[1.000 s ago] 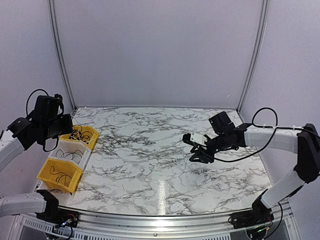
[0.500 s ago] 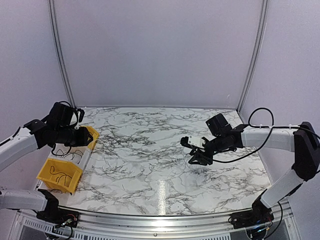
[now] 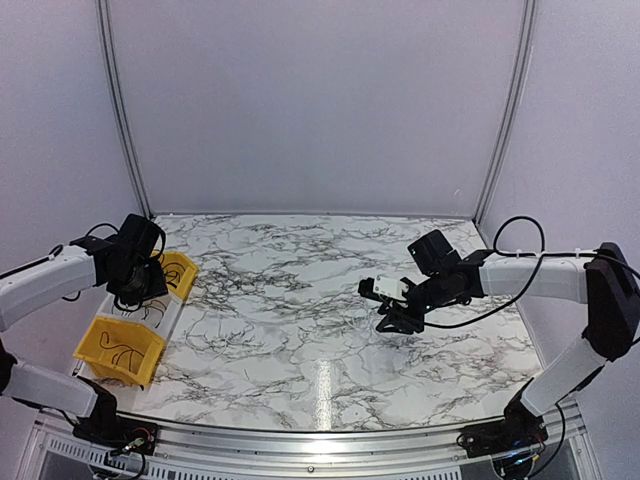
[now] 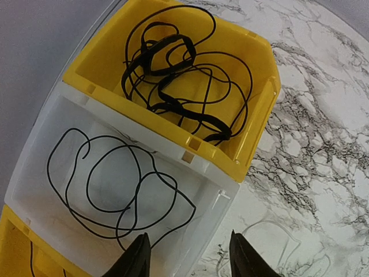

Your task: Untangle the cables

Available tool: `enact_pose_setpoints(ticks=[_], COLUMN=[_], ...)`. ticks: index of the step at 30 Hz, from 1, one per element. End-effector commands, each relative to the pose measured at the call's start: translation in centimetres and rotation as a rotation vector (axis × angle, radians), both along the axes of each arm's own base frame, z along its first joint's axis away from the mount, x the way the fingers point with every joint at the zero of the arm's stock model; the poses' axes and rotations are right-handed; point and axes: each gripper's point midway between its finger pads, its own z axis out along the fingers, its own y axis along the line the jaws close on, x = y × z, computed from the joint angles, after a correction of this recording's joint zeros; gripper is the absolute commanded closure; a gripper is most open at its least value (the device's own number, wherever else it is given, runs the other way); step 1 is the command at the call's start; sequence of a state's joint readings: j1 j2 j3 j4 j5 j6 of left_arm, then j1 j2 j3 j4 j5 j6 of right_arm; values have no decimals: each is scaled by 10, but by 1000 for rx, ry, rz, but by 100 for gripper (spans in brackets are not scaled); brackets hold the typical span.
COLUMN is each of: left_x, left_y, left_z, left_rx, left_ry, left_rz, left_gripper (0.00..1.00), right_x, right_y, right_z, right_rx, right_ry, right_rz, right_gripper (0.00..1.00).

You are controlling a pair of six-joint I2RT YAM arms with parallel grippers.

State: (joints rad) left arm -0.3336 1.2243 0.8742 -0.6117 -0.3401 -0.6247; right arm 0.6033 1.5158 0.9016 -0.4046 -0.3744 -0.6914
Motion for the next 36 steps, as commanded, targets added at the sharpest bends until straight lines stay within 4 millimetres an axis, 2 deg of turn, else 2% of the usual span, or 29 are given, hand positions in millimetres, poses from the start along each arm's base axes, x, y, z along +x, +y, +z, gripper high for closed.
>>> enact_pose_setpoints(ticks=[1,6,12,20,23,25,27,30,36], left_x=[9,15,29,40,39,39,38,35,21], left_y=[2,11,18,25,24,24,24,27,49], left_z=[-20,-39,-52,-72,-75,-74,-68,-46,24], left_rx=[-48,-28,-44,-76,-81,-83,-86,-80,21], left_ry=[-22,-1,-38,-10,0,-2,-20,-73,-188], left_rz=[99,147,189,219,215,209,199,195,204], left_gripper=[53,54,57,66,73,84,99,100,100], right_x=[4,3,2,2,1,1,1,1,0], right_y=[7,7,8,8,7,7,7,8,8], right_z=[9,9,7,1,0,0,-1,-1,-3], right_rx=[1,-4,-13,-29,-32,-34,-37,-40,-49], right_ry=[-31,-30,-30,-23,-20,-20,-20,-19,-18], right_rz=[21,26,29,31,31,31,31,34,36], right_gripper=[54,55,55,54,54,55,55,55,55])
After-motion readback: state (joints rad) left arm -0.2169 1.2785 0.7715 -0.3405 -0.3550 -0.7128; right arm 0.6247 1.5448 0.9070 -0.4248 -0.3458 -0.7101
